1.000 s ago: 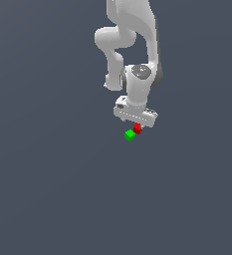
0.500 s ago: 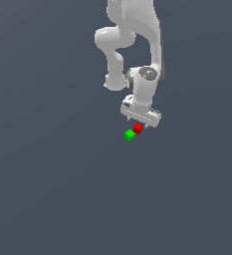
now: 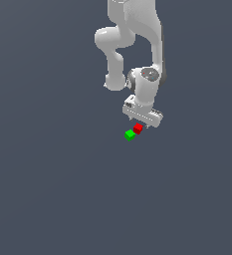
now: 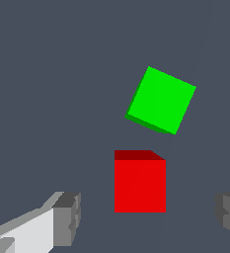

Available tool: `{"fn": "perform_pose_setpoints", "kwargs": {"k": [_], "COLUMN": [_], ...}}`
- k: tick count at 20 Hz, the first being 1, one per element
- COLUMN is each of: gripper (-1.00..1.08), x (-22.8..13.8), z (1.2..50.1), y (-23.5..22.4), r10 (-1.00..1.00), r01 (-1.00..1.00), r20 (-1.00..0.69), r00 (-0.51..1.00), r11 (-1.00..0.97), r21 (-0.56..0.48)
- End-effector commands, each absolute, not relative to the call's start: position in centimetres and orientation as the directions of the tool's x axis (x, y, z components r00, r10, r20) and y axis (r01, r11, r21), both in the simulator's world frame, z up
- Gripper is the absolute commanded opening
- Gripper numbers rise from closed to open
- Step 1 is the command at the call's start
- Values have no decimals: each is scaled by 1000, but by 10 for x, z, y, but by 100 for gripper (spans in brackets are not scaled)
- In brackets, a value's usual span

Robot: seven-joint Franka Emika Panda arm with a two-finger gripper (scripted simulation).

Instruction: Stack the red cube on top of the green cube.

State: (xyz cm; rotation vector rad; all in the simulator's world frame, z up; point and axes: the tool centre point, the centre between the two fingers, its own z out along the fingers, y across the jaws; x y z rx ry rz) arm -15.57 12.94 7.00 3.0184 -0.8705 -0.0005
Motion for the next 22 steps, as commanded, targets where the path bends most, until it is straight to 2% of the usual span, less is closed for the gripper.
{"fn": "perform_pose_setpoints", "kwargs": {"k": [1,20,21,22], "gripper": [100,100,-100,-100], "x": [-156,-156,-156,-156], "z": [70,20,20,20], "y": [129,129,129,129], "r10": [-533,-534,-534,-534], "r01": [-533,-534,-534,-534], "r20": [0,0,0,0], "r00": [846,846,846,846], "r11": [-846,-846,-846,-846], "r21": [0,0,0,0]}}
